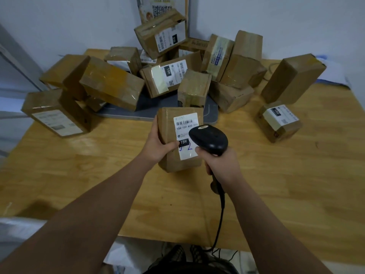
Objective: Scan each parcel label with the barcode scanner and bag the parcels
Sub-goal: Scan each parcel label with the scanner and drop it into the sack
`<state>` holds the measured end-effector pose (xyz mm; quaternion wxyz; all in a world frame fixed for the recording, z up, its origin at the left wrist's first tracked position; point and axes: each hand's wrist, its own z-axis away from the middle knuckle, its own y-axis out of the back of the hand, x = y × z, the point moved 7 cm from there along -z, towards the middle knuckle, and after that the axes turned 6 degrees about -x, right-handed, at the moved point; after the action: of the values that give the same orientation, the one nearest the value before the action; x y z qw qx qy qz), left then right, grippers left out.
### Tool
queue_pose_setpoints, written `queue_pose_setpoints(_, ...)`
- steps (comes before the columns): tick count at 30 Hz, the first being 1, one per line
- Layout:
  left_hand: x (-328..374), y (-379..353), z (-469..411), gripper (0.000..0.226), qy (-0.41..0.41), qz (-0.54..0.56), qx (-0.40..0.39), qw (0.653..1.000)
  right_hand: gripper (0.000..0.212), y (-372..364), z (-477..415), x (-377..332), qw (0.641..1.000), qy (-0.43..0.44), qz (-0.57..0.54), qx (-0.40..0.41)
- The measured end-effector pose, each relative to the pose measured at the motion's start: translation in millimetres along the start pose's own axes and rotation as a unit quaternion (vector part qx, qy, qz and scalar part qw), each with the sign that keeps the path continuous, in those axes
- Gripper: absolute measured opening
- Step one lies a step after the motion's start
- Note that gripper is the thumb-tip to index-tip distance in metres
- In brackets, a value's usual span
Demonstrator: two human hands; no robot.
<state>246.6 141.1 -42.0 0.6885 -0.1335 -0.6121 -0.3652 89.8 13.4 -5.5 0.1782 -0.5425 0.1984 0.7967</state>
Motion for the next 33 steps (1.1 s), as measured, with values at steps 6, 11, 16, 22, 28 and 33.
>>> queue_pose_setpoints(6,-3,-1,-2,0.104,0.000,-0.007,0.006,1.000,0.031,-3,1,4,0.999,-0.036,0.004,0.032)
queue_pose_setpoints(11,-4,0,-4,0.106,0.009,-0.017,0.014,1.000,0.025,-10,4,8,0.998,-0.047,-0.003,0.028)
queue_pose_setpoints(16,-3,0,-3,0.105,0.005,-0.023,0.016,1.000,0.025,-6,5,8,0.999,-0.041,0.013,0.030)
queue_pose_setpoints(22,-3,-1,-3,0.104,0.007,-0.015,0.018,1.000,0.024,-3,7,7,0.999,-0.034,0.011,0.033)
queue_pose_setpoints(28,-6,-1,-4,0.105,0.022,-0.012,0.025,0.999,0.024,2,6,9,0.999,-0.033,0.012,0.033)
queue_pose_setpoints(33,-9,-2,-6,0.107,0.034,-0.007,0.032,0.999,0.026,6,6,10,0.999,-0.032,0.031,0.027)
